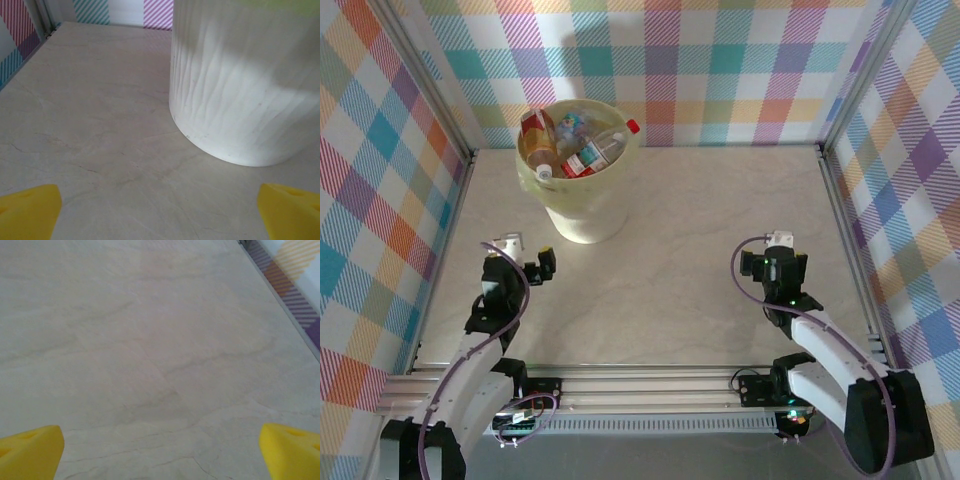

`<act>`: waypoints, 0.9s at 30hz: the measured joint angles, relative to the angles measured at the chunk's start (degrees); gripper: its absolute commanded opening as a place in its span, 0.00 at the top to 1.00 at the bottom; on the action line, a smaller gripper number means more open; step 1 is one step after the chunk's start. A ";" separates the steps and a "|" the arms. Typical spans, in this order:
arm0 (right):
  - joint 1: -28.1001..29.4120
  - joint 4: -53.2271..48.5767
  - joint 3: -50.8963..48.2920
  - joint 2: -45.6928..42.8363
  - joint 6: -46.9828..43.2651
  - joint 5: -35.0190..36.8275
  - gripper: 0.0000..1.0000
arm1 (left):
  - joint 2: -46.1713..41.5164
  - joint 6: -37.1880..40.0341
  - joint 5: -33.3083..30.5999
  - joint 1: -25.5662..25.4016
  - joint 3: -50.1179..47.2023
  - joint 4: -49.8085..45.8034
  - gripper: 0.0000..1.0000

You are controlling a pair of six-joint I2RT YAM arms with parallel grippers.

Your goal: Put the plastic bottles in the bin

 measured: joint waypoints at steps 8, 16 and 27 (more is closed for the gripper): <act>-3.69 12.79 -1.46 9.16 0.85 -2.99 0.00 | 10.14 2.80 1.36 -0.02 -6.60 16.87 0.00; -8.92 24.50 -1.44 16.31 1.60 -4.11 0.00 | 19.65 4.42 4.02 0.00 -7.45 27.74 0.00; -10.91 32.30 0.02 22.45 0.85 -11.08 0.00 | 32.89 4.55 5.18 0.00 -3.13 36.98 0.00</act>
